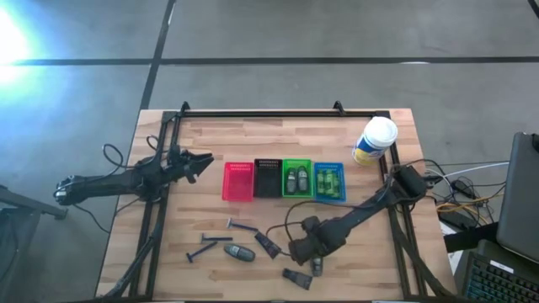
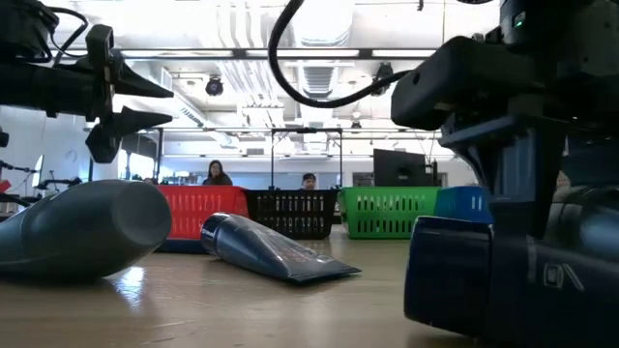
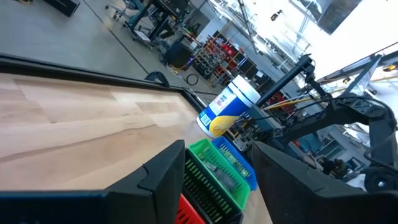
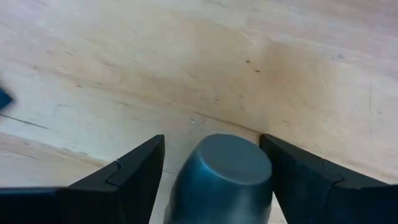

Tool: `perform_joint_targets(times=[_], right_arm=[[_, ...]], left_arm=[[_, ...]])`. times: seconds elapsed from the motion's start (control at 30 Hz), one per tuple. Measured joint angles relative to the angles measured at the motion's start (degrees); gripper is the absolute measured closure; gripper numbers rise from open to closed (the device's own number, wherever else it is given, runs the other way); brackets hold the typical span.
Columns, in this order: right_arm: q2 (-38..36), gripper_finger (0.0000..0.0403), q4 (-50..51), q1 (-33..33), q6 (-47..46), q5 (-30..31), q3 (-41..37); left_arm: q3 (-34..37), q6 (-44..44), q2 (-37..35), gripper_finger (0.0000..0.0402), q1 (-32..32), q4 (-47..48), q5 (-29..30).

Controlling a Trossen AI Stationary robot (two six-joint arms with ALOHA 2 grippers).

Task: Pick & Place Travel size toiletries
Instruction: Put the black deodorant into the green bin

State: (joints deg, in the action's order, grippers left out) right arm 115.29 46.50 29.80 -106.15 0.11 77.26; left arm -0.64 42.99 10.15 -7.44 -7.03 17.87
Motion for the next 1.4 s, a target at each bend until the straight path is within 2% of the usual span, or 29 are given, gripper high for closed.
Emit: perform_joint_targets(times=[0.13, 0.33, 0.5, 0.73, 0.97, 1.23, 1.4], right_arm=[[-0.1, 0.0119, -0.4, -0.1, -1.0, 0.1, -0.5], [-0.7, 0.0085, 0.1, 0.0, -7.3, 0.3, -0.7], [-0.8, 0.0063, -2.7, 0.7, -9.2, -2.5, 0.3], [-0.8, 0.0051, -5.5, 2.0, -10.3, -3.2, 1.1], [0.1, 0.0091, -4.2, 2.0, -9.2, -3.9, 0.8], [-1.0, 0.0203, -3.1, 0.9, -3.9, -5.1, -0.4], [-6.8, 0.0204, -0.3, 0.0, -1.2, 0.9, -1.0]], left_arm=[[0.0, 0.5, 0.0, 0.0209, 0.0, 0.0, 0.0], [0.0, 0.7, 0.0, 0.0209, 0.0, 0.0, 0.0], [0.0, 0.6, 0.0, 0.0209, 0.0, 0.0, 0.0], [0.0, 0.7, 0.0, 0.0209, 0.0, 0.0, 0.0], [0.0, 0.7, 0.0, 0.0209, 0.0, 0.0, 0.0], [0.0, 0.8, 0.0, 0.0209, 0.0, -1.0, 0.0], [0.0, 1.9, 0.0, 0.0209, 0.0, -2.7, 0.0]])
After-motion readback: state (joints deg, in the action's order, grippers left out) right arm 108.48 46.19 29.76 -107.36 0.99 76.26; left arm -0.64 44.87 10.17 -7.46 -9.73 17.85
